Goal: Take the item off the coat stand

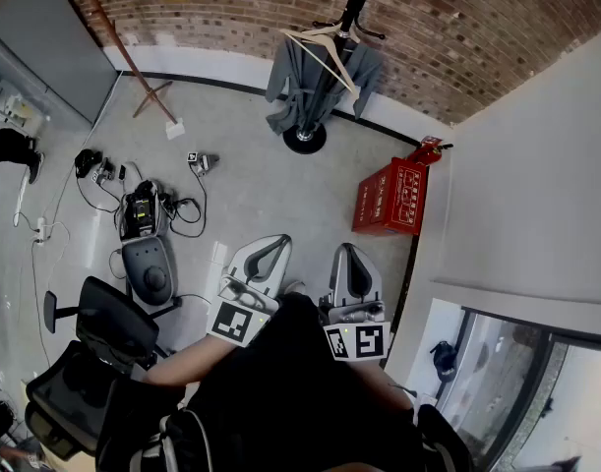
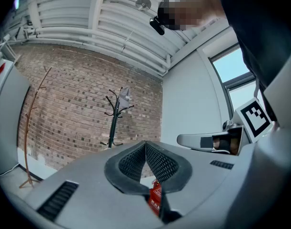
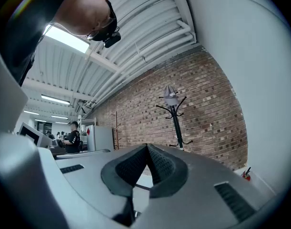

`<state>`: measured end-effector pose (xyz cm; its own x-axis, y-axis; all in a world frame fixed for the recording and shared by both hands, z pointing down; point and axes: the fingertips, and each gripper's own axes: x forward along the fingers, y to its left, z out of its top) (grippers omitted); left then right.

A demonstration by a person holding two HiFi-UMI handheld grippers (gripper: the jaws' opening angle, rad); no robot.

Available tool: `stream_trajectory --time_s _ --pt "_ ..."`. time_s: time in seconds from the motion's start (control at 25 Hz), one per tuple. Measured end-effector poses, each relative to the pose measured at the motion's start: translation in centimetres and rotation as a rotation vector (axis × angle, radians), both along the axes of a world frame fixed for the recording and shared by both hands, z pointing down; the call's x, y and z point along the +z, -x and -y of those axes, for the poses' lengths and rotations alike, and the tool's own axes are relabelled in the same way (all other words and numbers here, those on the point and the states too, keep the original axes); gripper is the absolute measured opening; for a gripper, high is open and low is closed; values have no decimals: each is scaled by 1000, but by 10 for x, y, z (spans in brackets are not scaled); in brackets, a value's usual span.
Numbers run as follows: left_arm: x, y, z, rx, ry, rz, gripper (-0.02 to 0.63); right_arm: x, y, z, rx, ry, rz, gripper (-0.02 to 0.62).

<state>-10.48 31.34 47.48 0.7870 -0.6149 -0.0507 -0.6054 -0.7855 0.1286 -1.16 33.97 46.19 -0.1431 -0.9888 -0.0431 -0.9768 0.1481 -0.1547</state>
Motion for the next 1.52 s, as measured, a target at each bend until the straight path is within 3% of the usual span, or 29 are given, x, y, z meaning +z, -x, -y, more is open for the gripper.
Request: stream_trajectory --time_s 0.28,0.52,0.68,1.04,1.16,1.32,1.52 --pt "10 -17 -8 -58 28 23 18 7 -23 -8 -20 15 -7 17" --pt "1 -42 -14 -123 5 -43 18 8 -62 -21 -23 -9 12 18" --pt "14 -66 -26 -115 61 -56 18 18 -94 -30 10 11 23 18" --pt "28 -80 -14 -126 73 20 18 39 -138 -42 87 57 40 18" --pt "34 -91 -10 -104 88 23 18 39 -145 -41 119 51 47 18" --pt "44 -128 -17 -13 105 15 18 39 -175 -45 188 45 41 18" --pt "45 -145 -9 42 102 6 18 22 -182 -40 192 -10 -139 18"
